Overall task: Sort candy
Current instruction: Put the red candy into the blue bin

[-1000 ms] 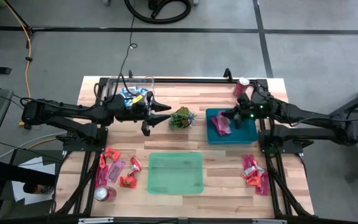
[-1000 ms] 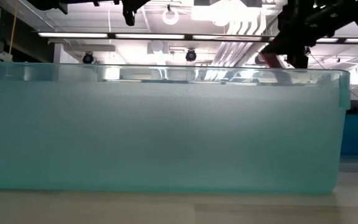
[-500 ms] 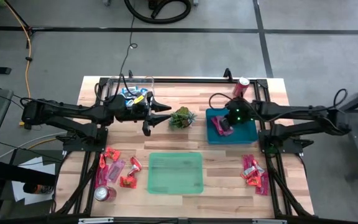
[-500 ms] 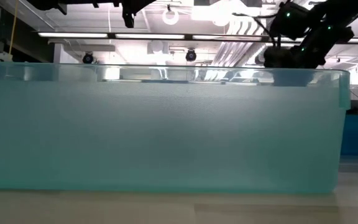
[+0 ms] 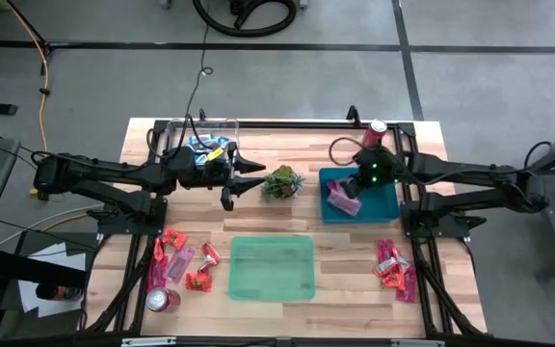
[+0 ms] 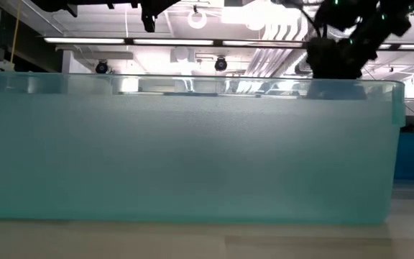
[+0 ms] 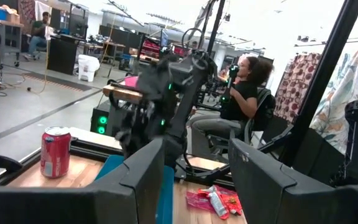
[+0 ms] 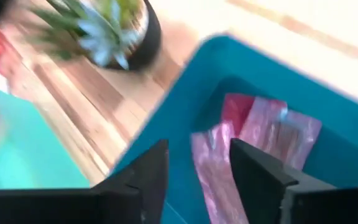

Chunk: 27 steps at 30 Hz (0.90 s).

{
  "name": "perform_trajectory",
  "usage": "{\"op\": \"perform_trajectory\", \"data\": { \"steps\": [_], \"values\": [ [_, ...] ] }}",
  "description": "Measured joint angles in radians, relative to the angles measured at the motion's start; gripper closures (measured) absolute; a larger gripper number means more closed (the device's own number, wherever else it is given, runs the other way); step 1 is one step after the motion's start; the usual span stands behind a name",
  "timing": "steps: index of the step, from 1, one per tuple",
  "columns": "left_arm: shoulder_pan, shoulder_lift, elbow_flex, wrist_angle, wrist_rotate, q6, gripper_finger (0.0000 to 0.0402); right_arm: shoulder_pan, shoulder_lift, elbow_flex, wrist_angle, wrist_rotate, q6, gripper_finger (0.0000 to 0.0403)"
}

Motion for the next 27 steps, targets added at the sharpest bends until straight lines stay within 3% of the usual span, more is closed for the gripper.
{"op": "perform_trajectory", "data": {
  "steps": [9, 15, 18, 20, 23, 27],
  "values": [
    [0.000, 0.000, 0.000, 0.000, 0.000, -0.042, 0.0237, 0.004, -0.029, 0.230, 0.110, -0.022, -0.007, 0.0213],
    [0.000, 0.000, 0.000, -0.001, 0.000, -0.085, 0.0237, 0.049, -0.029, 0.251, 0.347, -0.077, -0.013, 0.0213],
    [0.004, 0.000, 0.015, -0.054, 0.013, -0.179, 0.0237, 0.074, -0.029, 0.247, 0.367, -0.077, -0.034, 0.0213],
    [0.002, -0.005, 0.052, -0.191, 0.066, -0.207, 0.0237, 0.085, -0.028, 0.247, 0.352, -0.077, -0.035, 0.0213],
    [-0.040, -0.017, 0.160, -0.553, 0.103, -0.210, 0.0238, 0.093, -0.028, 0.247, 0.310, -0.077, -0.036, 0.0213],
    [-0.145, 0.012, 0.276, -1.093, 0.045, -0.309, 0.0240, 0.093, -0.021, 0.246, 0.250, -0.063, -0.036, 0.0213]
  ]
}}
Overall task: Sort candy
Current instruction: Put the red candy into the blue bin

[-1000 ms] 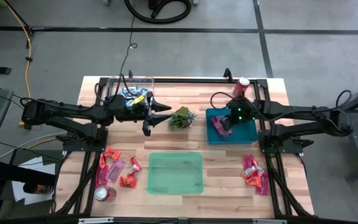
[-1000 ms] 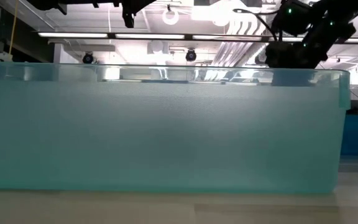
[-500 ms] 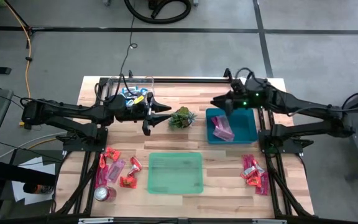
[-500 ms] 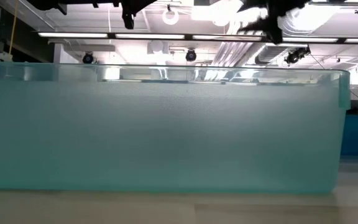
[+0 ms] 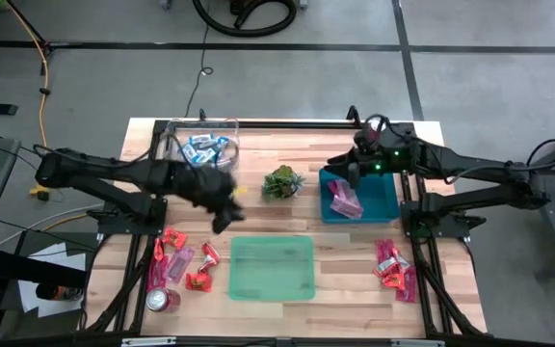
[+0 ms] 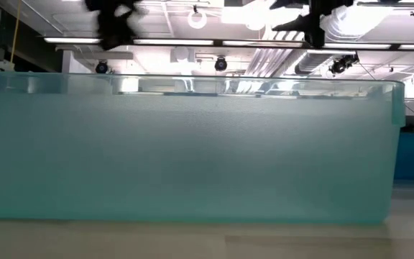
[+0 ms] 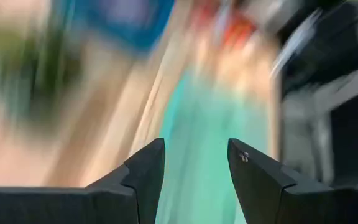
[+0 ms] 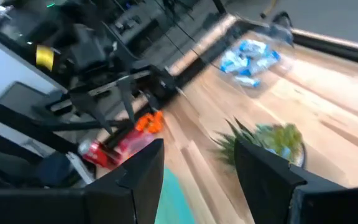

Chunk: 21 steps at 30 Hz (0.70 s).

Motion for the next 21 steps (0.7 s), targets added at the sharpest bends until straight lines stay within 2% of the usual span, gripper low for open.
{"op": "perform_trajectory", "data": {
  "steps": [3, 6, 10, 14, 17, 21],
  "values": [
    [-0.090, 0.018, -0.002, -0.272, -0.012, -0.211, 0.0240, 0.000, 0.014, 0.000, -0.034, 0.033, -0.006, 0.0213],
    [-0.195, 0.040, -0.067, -0.398, -0.013, -0.479, 0.0240, 0.000, 0.036, -0.001, -0.056, 0.035, -0.026, 0.0213],
    [-0.327, 0.050, -0.172, -0.376, -0.008, -0.840, 0.0241, 0.000, 0.073, -0.001, -0.069, 0.034, -0.040, 0.0213],
    [-0.426, 0.054, -0.257, -0.318, -0.006, -1.114, 0.0241, 0.000, 0.104, -0.001, -0.077, 0.034, -0.061, 0.0213],
    [-0.474, 0.058, -0.305, -0.297, -0.007, -1.233, 0.0241, 0.000, 0.123, -0.002, -0.081, 0.033, -0.063, 0.0213],
    [-0.512, 0.057, -0.351, -0.282, -0.007, -1.304, 0.0241, 0.000, 0.144, -0.002, -0.082, 0.031, -0.064, 0.0213]
  ]
}}
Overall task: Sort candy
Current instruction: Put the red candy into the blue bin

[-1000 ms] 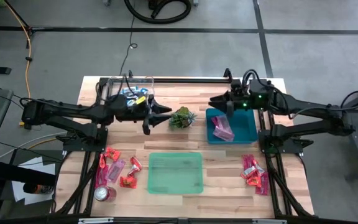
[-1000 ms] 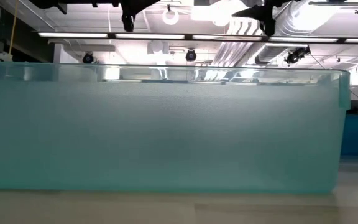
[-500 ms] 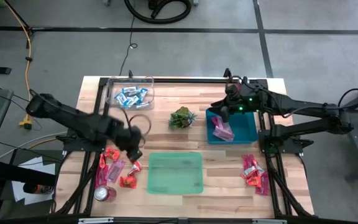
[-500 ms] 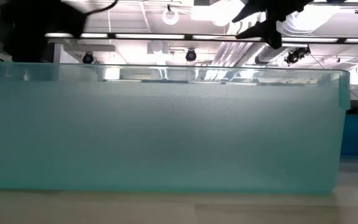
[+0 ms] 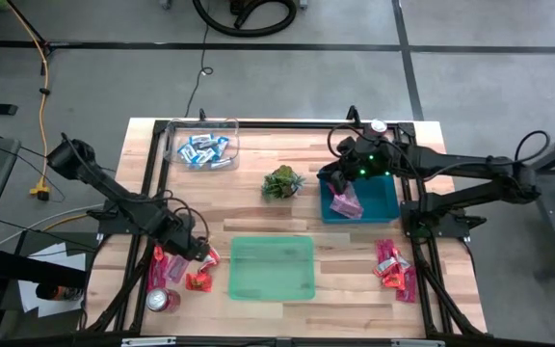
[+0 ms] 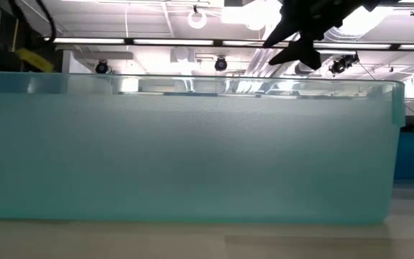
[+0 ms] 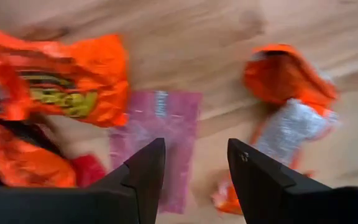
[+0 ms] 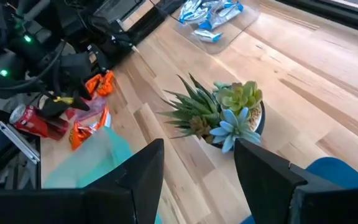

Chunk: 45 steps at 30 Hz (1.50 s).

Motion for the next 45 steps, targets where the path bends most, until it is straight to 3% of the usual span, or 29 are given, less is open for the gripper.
{"op": "perform_trajectory", "data": {
  "steps": [15, 23, 26, 29, 31, 39, 45],
  "values": [
    [-0.009, 0.090, -0.074, 0.085, 0.010, 0.016, 0.0241, 0.000, 0.014, 0.000, -0.001, -0.002, 0.003, 0.0213],
    [-0.008, 0.178, -0.066, 0.130, 0.084, 0.096, 0.0244, 0.000, 0.014, 0.000, -0.001, -0.001, 0.003, 0.0213],
    [-0.009, 0.171, -0.070, 0.135, 0.085, 0.132, 0.0275, 0.000, 0.014, 0.000, -0.001, -0.001, 0.003, 0.0213],
    [-0.009, 0.158, -0.072, 0.135, 0.075, 0.160, 0.0351, 0.000, 0.014, 0.000, -0.001, -0.001, 0.003, 0.0213],
    [-0.010, 0.146, -0.072, 0.138, 0.058, 0.174, 0.0388, 0.000, 0.014, 0.000, -0.002, -0.001, 0.003, 0.0213],
    [0.014, -0.018, -0.058, 0.099, -0.068, 0.193, 0.0401, 0.000, 0.014, 0.000, -0.001, -0.001, 0.003, 0.0213],
    [0.088, -0.219, 0.051, -0.004, -0.297, 0.289, 0.0401, 0.000, 0.014, 0.000, 0.023, -0.006, 0.023, 0.0213]
  ]
}}
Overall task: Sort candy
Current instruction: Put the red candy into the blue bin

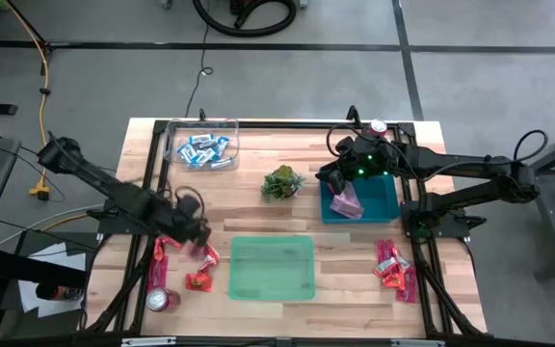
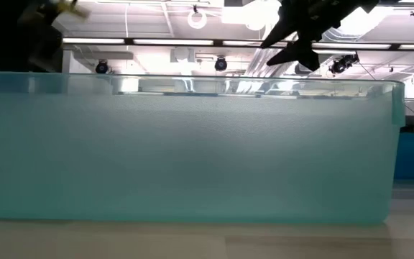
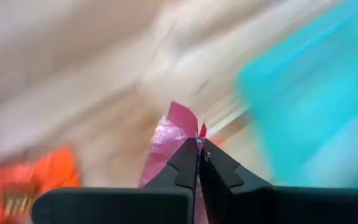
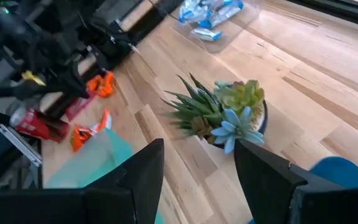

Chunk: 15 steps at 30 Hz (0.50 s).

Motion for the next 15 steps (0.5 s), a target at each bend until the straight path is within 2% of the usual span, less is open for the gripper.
{"op": "perform_trajectory", "data": {
  "steps": [4, 8, 11, 15],
  "values": [
    [0.084, -0.086, 0.082, 0.028, -0.247, 0.203, 0.0401, 0.000, 0.000, 0.000, 0.084, -0.046, 0.000, 0.0213],
    [0.198, -0.118, 0.123, 0.234, -0.422, 0.550, 0.0401, 0.004, 0.000, 0.000, 0.206, -0.066, 0.012, 0.0213],
    [0.300, -0.112, 0.126, 0.479, -0.436, 0.812, 0.0401, 0.012, 0.000, 0.000, 0.302, -0.067, 0.024, 0.0213],
    [0.442, -0.057, 0.125, 0.747, -0.348, 1.033, 0.0401, 0.038, 0.000, 0.000, 0.410, -0.067, 0.023, 0.0213]
  ]
}}
